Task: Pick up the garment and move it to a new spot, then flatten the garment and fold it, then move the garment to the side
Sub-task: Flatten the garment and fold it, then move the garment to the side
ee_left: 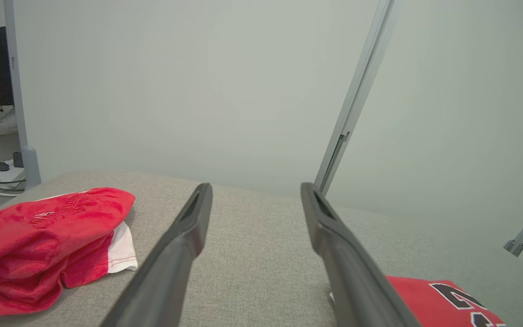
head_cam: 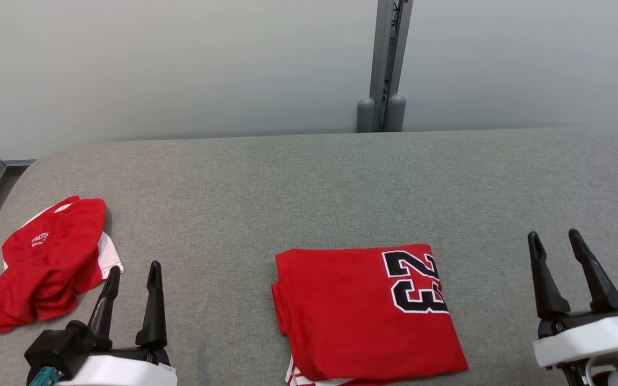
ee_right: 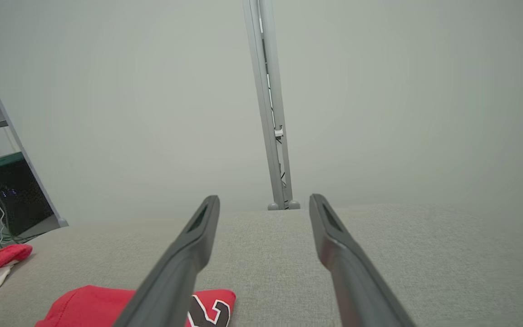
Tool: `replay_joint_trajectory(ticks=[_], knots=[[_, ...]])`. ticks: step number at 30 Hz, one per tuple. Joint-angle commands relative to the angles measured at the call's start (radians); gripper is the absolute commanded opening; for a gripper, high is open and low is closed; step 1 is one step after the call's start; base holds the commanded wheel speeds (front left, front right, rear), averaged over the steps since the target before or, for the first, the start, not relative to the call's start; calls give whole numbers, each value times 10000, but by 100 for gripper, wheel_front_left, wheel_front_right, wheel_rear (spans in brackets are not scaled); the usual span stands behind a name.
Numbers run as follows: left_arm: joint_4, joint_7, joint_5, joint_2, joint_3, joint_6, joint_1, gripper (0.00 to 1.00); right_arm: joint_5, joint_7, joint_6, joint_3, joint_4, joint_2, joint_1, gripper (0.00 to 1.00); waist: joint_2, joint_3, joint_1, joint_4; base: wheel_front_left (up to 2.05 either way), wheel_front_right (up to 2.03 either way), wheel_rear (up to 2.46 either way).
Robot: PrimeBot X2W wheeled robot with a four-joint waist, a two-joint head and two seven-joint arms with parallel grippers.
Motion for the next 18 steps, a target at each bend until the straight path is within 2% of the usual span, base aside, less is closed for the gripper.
replay_joint_trajectory(ticks=[1, 9, 18], knots=[[-81, 3, 44, 27, 69, -36, 137, 100, -273, -58, 1, -265, -147, 134, 265, 100, -1, 29, 0, -11, 0, 0, 0], [-178, 3, 18, 25, -70, -1, 219, 100, -673, -56, 1, -448, -236, 435, 354, 100, -1, 49, 0, -29, 0, 0, 0], [-242, 3, -37, 25, -207, 102, 201, 100, -839, -57, 1, -497, -237, 482, 383, 100, -1, -3, 0, 35, 0, 0, 0]])
